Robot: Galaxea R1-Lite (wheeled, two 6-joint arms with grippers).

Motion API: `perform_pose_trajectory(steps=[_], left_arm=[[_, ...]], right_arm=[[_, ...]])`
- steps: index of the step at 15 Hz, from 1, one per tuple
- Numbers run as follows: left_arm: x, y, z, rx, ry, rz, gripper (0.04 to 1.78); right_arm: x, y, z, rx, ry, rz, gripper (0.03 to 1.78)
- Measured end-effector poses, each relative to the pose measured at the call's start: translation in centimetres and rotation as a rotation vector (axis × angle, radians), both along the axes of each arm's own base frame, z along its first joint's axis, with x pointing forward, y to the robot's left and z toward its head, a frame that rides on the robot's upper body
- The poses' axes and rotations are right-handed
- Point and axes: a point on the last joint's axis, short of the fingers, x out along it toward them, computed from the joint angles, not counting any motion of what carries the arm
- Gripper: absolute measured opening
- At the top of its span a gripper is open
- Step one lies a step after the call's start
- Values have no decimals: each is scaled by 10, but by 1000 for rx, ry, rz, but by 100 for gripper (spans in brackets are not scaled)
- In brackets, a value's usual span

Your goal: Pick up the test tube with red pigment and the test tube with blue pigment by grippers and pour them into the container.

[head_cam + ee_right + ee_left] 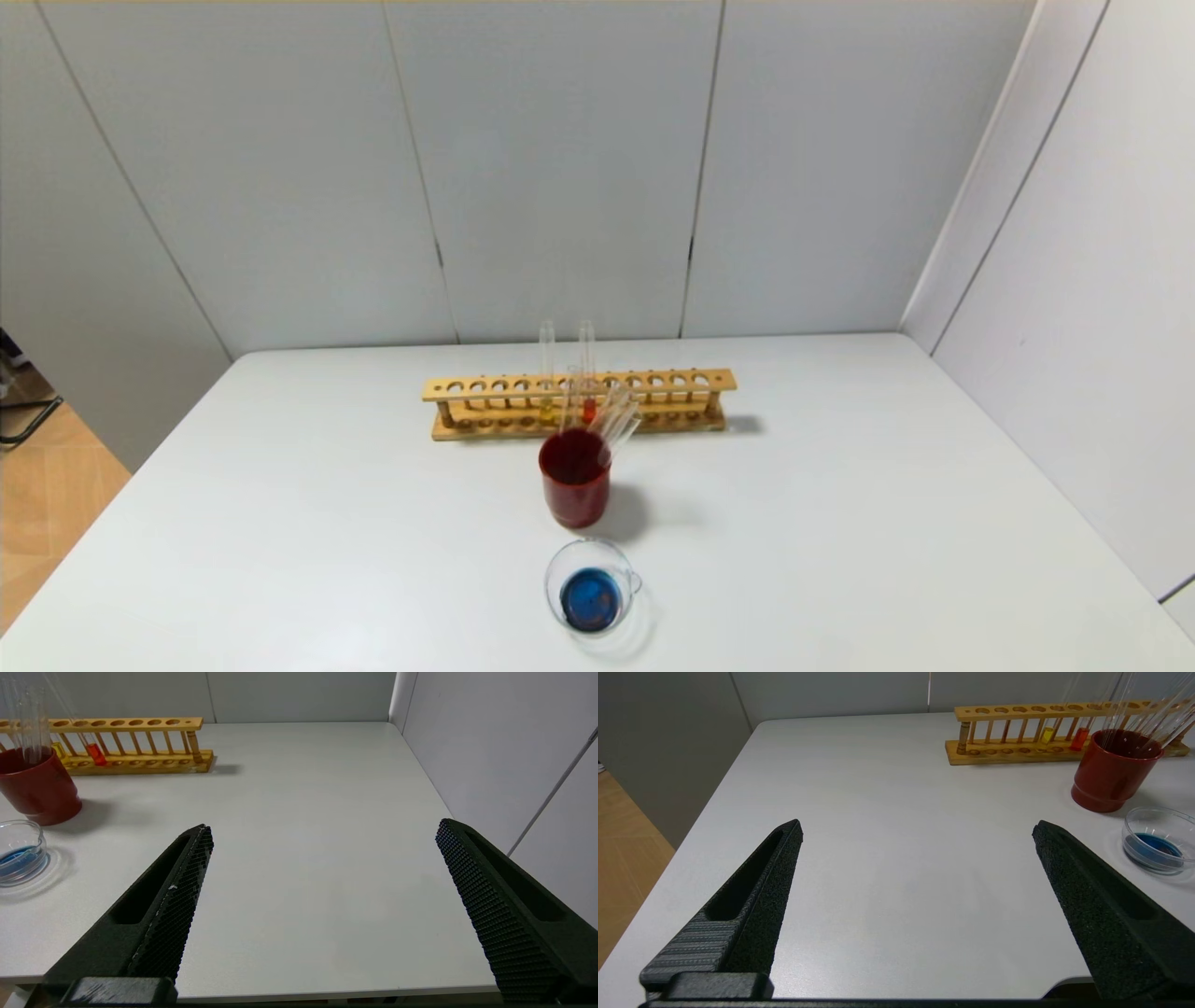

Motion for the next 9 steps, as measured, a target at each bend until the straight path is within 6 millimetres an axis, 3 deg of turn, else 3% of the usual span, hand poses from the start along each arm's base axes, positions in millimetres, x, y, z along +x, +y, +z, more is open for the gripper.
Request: perform_pose_trajectory(steps=[9], left_arm=[[0,0,0,0,0,0,174]], right_arm=[[0,0,0,0,0,0,174]])
